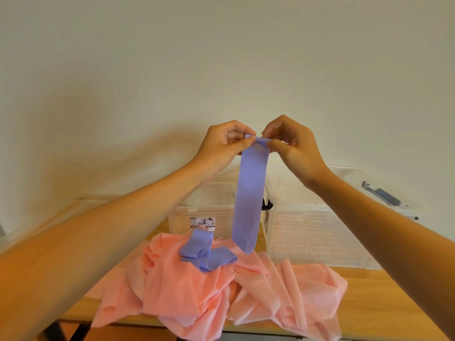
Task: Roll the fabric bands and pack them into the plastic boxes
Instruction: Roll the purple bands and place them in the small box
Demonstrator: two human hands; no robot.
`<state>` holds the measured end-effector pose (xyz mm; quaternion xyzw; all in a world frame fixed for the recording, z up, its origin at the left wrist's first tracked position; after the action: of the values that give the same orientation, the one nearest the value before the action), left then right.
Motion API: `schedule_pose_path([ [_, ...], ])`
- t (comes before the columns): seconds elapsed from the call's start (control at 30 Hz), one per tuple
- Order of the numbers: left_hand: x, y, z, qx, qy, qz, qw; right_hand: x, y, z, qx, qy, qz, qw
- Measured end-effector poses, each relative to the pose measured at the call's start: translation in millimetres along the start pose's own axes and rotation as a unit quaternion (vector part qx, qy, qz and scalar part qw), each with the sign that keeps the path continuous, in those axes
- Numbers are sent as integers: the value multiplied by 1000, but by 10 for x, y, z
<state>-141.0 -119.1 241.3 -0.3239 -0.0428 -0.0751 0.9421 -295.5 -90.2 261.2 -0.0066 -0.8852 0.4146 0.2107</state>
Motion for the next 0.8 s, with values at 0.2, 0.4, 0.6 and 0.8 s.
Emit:
schedule_pose_path([
  [0.2,51,9,-20,-3,-1,1,1000,-11,-2,200,-75,-47,-13,996],
  [0.4,40,27,-84,3,6,-8,1000,-11,18,214,-85,-74,-7,994],
  [0.6,14,43,-84,3,18,-12,1000,-6,26,226,-90,-100,1,991],
  [0.8,37,29,-69,-2,23,-3,1000,-47,37,216,-91,-129,-8,987],
])
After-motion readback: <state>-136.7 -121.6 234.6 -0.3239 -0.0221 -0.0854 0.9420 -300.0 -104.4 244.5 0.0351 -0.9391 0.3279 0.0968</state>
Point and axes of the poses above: each hand's wrist, its own y-axis away from the middle knuckle, its own x-axis out of the back of the hand, z = x × y, the point moved 10 cm from there along -y, towards the middle knuckle, and after that the axes turned 2 degrees about y, right-handed, at the moved point
